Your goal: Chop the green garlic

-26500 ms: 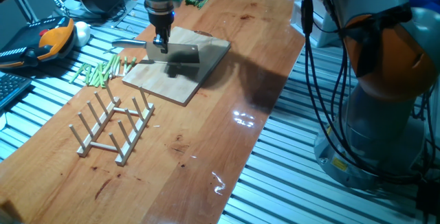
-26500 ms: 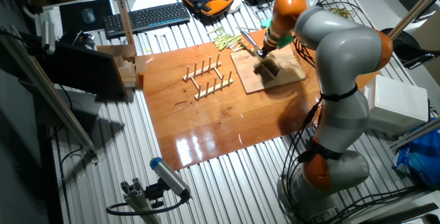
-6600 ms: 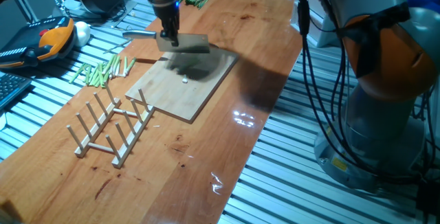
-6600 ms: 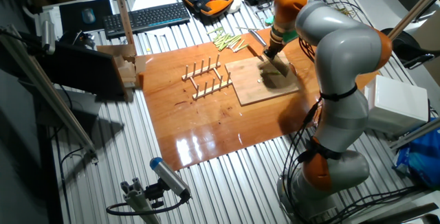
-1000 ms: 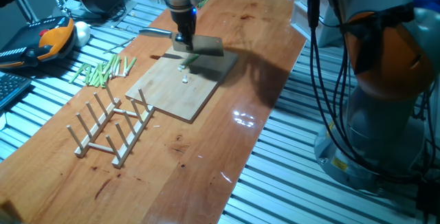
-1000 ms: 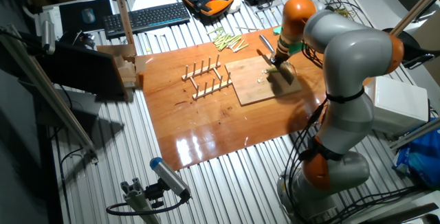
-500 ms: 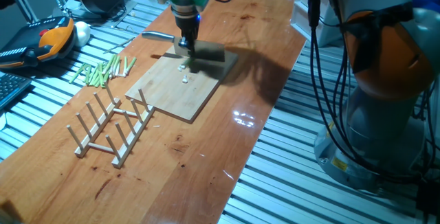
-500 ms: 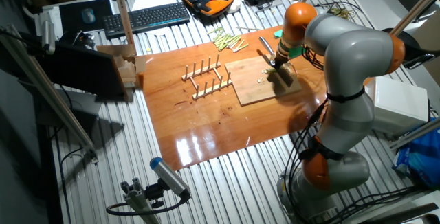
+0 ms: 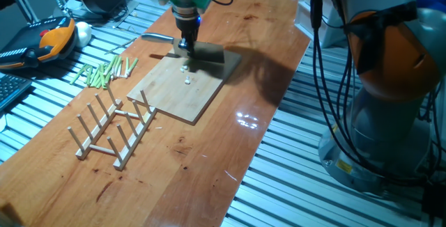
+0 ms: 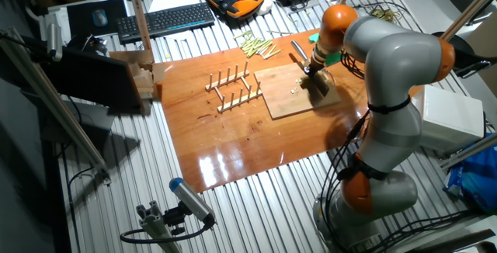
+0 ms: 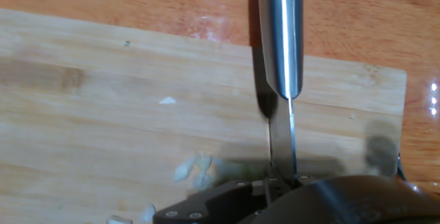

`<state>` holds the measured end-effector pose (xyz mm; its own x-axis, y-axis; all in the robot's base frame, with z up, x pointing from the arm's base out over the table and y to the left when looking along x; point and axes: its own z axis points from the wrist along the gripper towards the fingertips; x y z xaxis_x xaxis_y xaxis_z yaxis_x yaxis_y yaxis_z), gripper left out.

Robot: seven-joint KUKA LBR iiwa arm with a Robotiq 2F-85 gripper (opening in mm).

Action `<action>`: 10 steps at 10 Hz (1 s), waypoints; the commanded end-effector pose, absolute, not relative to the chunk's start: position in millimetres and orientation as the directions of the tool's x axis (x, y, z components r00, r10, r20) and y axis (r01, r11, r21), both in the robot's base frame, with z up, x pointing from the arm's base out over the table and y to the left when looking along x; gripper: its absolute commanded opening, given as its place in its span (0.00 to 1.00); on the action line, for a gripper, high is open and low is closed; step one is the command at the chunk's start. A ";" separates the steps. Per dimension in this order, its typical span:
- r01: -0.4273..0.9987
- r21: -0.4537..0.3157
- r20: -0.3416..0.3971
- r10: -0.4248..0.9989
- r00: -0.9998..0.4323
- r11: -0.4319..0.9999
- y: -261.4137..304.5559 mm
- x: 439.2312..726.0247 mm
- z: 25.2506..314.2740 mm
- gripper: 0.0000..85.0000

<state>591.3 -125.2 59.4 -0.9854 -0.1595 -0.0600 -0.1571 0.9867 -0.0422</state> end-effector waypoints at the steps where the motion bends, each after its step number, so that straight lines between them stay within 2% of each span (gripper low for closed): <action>1: -0.158 -0.038 -0.056 -0.160 -0.986 0.987 -126.1 595.8 67.8 0.00; 4: -0.167 -0.049 -0.043 -0.169 -0.985 0.985 -127.1 602.9 82.9 0.00; 7: -0.171 -0.050 -0.045 -0.173 -0.984 0.984 -137.6 588.4 82.3 0.00; 10: -0.171 -0.050 -0.046 -0.174 -0.984 0.984 -136.1 590.5 78.7 0.00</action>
